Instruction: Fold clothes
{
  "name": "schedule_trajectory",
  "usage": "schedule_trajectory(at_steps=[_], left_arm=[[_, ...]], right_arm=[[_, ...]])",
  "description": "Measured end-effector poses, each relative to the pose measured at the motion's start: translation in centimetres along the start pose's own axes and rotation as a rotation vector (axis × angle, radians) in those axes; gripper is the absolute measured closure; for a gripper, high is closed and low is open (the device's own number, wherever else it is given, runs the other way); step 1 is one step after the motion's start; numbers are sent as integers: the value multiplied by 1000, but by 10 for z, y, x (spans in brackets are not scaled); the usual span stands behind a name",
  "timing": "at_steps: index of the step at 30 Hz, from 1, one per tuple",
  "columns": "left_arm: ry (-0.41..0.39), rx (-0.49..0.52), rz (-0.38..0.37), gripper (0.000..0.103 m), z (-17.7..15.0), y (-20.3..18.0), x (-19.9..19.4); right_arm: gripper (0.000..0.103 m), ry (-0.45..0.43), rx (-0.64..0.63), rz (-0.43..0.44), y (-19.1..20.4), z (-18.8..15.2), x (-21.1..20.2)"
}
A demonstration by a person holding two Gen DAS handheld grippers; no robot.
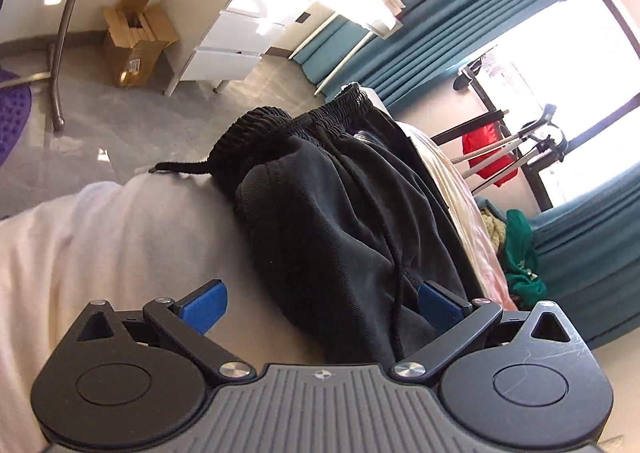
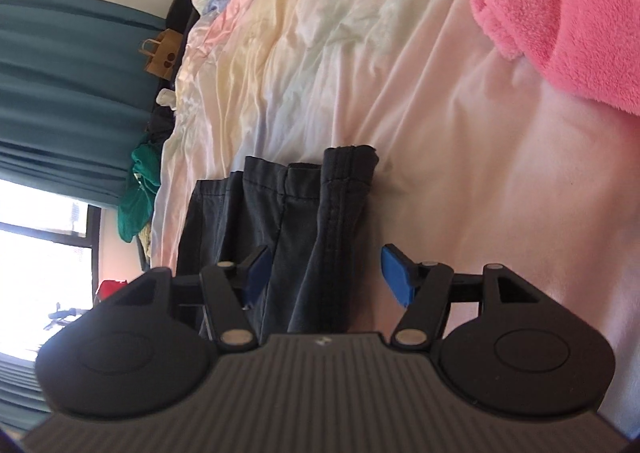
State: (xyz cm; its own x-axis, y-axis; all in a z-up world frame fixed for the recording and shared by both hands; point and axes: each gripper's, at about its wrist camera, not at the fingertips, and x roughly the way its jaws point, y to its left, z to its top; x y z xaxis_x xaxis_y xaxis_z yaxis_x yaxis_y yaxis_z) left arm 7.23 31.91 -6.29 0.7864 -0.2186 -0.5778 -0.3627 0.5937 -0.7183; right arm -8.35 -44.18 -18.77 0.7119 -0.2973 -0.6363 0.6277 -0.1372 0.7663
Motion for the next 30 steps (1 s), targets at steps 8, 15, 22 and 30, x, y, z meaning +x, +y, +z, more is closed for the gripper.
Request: schedule_trajectory(at_steps=[8,15,22,30], left_arm=[[69,-147,-78,5,1,11,46],[10,-152,-47,67,0,19,59],[-40,-176,-118,91,-5,20,43],[-181,-139,-178,93,4,-18,2]], right_arm=[[50,16,-23,8,6,-7,22],[90,-50,-100,62,22,-3,22],[94,-109,-138,96,27,-3,6],[95,-191,-240,205,47,-11,-31]])
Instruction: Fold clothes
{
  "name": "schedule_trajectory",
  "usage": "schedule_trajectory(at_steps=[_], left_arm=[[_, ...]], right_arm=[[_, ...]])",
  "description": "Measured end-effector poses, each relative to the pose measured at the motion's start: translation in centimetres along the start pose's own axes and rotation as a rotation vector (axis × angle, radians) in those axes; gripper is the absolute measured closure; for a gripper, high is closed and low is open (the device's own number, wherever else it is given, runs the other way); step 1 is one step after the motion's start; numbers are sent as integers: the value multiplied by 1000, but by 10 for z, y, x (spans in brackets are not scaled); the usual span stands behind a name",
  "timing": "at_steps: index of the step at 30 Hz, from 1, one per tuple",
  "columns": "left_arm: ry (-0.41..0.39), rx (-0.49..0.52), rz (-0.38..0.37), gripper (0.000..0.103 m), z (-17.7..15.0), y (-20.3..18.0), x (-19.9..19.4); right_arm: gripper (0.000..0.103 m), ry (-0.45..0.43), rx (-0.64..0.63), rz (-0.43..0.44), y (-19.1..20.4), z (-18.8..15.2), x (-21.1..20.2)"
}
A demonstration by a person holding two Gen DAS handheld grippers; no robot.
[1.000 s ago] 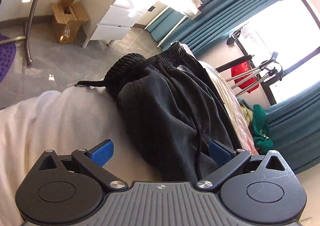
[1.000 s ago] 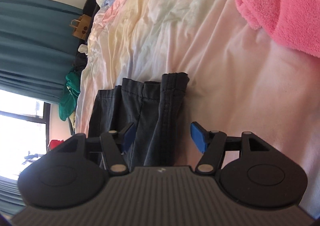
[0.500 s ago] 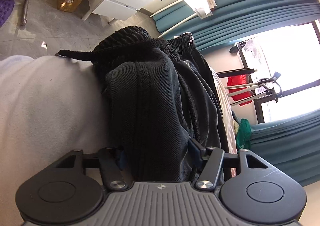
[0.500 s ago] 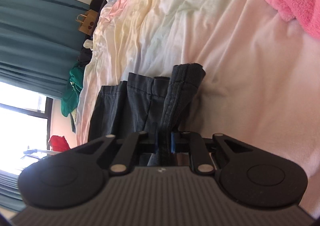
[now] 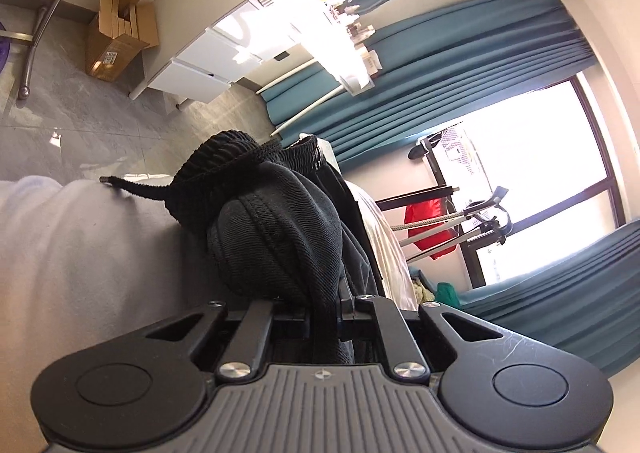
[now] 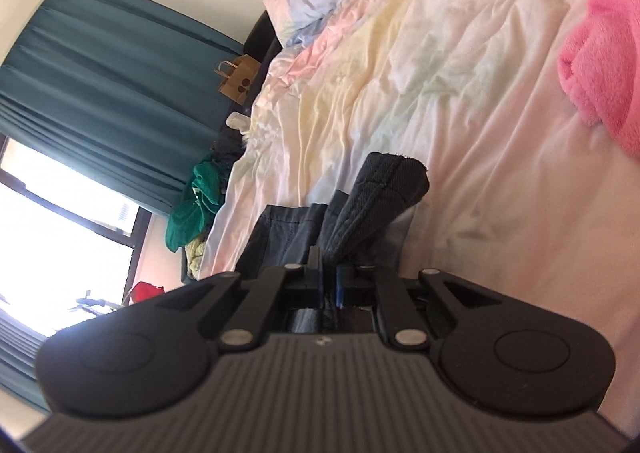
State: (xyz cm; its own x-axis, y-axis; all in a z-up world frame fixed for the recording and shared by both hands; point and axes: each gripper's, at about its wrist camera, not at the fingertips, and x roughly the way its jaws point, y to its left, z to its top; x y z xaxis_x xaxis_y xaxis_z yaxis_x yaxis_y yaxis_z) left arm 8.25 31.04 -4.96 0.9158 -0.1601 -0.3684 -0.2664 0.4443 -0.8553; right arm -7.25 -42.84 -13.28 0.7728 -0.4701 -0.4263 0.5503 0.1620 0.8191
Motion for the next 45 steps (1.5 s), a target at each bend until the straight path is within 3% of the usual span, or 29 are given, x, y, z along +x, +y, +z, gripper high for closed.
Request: schedule_trajectory(at_steps=[3,7,12,17,23,28,31,36,38,41,45], left_arm=[[-7,-26,-16,93,12,-23,8],[-29,17,-19,93,26,-81,45],[-31,74,10,93,33,-161,138],[-14,151,78,93,26,-221,261],[54,265,199,92,-3,-238,390],[110,305,261,86,-13,-216,452],[153,327,250,79,-9,-209,462],[157,283,149,25,11,-202,424],[149,275,112,19,18,-198,397],[169,241,60,18,21,-184,359],[176,163,38,16,16,-147,299]], right_arm=[[95,0,-38,37,20,8,3],[95,13,-29,66,62,24,33],[96,-10,-94,46,130,35,101],[96,-27,-165,-31,178,28,206],[96,-13,-241,-161,174,3,318],[95,46,-292,-236,152,-15,370],[95,66,-318,-241,150,-21,379],[85,126,-224,-116,146,-1,357],[72,127,-229,-60,147,8,336],[50,101,-186,21,137,22,286],[42,90,-79,87,108,32,224]])
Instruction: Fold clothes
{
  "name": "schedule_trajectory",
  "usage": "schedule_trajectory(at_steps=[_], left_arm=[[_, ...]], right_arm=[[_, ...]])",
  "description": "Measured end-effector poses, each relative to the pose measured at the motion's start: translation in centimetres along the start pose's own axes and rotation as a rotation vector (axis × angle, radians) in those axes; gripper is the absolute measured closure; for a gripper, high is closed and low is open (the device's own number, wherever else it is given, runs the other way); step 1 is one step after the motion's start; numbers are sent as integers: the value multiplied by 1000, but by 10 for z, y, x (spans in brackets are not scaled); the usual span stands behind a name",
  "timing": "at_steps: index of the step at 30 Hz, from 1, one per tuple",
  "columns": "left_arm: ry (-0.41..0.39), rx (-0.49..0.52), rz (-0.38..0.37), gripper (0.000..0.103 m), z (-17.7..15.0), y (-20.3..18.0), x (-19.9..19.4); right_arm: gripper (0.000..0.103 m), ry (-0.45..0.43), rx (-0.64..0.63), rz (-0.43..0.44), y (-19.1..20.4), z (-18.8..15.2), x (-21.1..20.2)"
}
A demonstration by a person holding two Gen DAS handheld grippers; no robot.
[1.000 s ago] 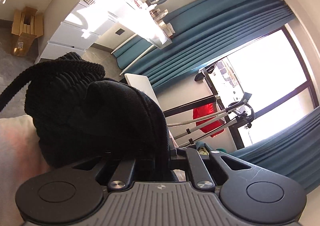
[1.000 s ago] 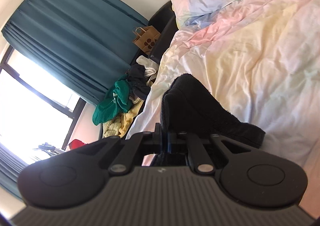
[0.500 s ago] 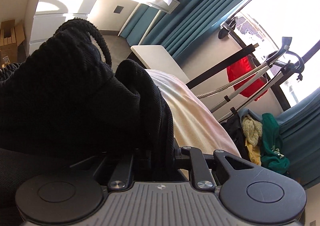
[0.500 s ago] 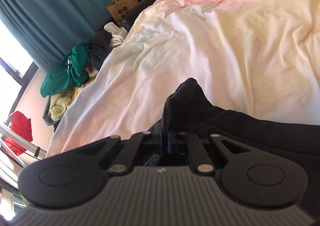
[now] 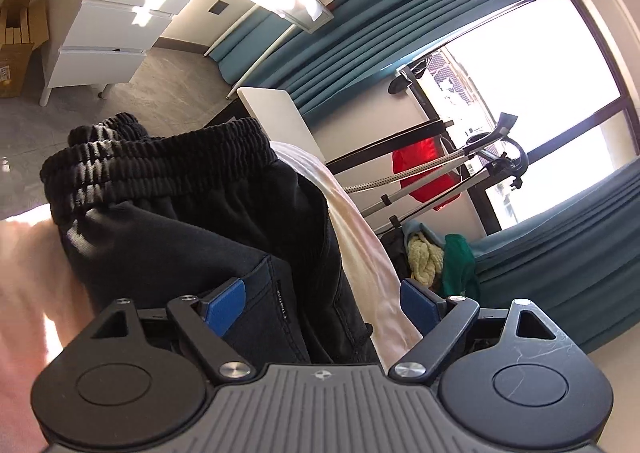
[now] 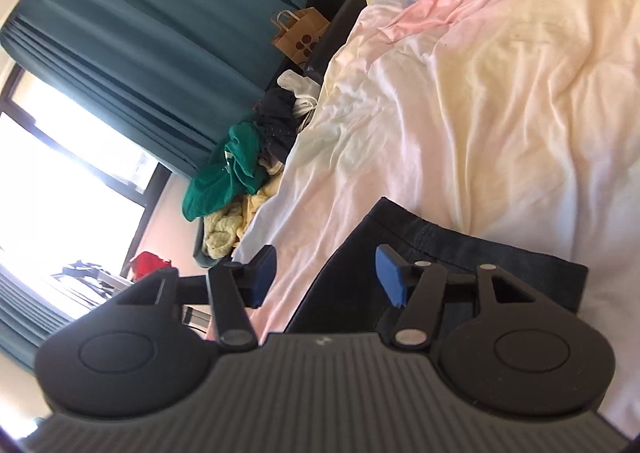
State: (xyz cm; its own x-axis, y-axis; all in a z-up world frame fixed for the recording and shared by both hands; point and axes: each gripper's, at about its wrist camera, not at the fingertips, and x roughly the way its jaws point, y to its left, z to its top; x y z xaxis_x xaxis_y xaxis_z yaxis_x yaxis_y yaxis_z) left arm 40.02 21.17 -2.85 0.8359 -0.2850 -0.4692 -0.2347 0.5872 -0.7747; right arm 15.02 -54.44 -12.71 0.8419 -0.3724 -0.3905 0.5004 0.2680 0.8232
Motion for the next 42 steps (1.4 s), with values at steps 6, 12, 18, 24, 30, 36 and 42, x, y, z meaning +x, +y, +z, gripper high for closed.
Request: schedule_trajectory(at_steps=[6,12,18,24,30,36,42], left_arm=[[32,-141,28,16,-44,63,-50],[73,-159,-7,16,-59,87,-27],[-5,-122,31,16,-47,92,24],[-93,-152,130,58,-24,82,56],[-80,-141,152,89,-5,70,45],[-102,-127,104,91,4,44,-13],[-77,-132,117,91,-4,51,-96]], right_arm=[[42,-43,306,34,-72,-21,-66],[42,74,410,15,-114,-30,-48],[45,115,291,16,-119,-29,3],[86,4,199,-14,-117,-31,19],[89,-80,84,-45,-92,-31,10],[89,-94,97,-15,-86,-30,-26],[89,-95,166,-24,-100,-23,-67]])
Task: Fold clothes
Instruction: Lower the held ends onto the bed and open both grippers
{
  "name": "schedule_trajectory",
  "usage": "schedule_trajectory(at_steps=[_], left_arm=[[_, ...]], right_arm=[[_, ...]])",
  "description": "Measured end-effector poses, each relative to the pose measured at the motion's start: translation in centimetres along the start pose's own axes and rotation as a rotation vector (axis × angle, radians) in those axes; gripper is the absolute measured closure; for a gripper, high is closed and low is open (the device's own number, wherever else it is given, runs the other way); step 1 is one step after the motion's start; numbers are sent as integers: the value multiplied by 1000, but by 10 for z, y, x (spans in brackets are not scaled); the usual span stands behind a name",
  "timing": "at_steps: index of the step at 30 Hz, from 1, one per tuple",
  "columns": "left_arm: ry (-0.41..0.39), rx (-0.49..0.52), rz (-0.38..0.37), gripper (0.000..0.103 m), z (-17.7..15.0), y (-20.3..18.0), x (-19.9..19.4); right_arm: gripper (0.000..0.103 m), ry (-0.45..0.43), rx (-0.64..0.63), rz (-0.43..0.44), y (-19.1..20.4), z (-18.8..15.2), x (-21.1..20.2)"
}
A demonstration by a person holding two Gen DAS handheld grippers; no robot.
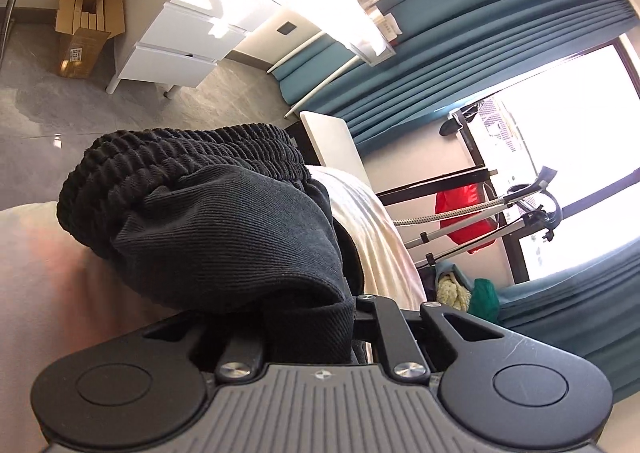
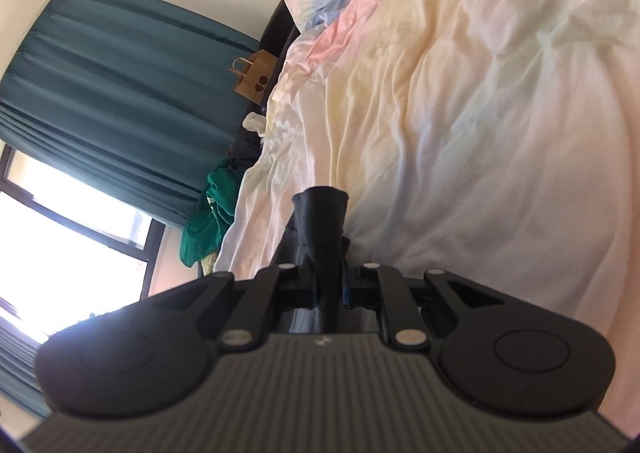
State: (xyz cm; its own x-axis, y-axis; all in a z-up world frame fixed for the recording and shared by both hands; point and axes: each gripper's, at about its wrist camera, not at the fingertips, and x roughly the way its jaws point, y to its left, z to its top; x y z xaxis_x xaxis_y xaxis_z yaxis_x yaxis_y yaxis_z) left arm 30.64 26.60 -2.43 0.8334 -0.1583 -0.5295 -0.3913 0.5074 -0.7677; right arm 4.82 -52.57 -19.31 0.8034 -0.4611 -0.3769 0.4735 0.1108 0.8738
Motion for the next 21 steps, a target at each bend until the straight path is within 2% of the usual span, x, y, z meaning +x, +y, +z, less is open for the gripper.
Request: schedule_trajectory(at_steps=[6,8,12,16,19,21], left_arm=[[50,-20,11,91,-10,60,-106],[81,-7,14,91,-13,84,-131],[123,18,-7,89,-25,123,-156],[126,23,-5,85,-44,145,-167],[151,60,43,67,-52,145,-174],[167,105,94,39,-56,142,-181]], right_arm=[[90,-2,86,6,-19,13,-48],[90,1,138,11,-28,18,-63],[89,48,181,-30,-50,21,-67],[89,103,265,-75,-79,19,-55],[89,136,260,-99,-89,19,-50],[89,144,244,-97,-89,20,-49]])
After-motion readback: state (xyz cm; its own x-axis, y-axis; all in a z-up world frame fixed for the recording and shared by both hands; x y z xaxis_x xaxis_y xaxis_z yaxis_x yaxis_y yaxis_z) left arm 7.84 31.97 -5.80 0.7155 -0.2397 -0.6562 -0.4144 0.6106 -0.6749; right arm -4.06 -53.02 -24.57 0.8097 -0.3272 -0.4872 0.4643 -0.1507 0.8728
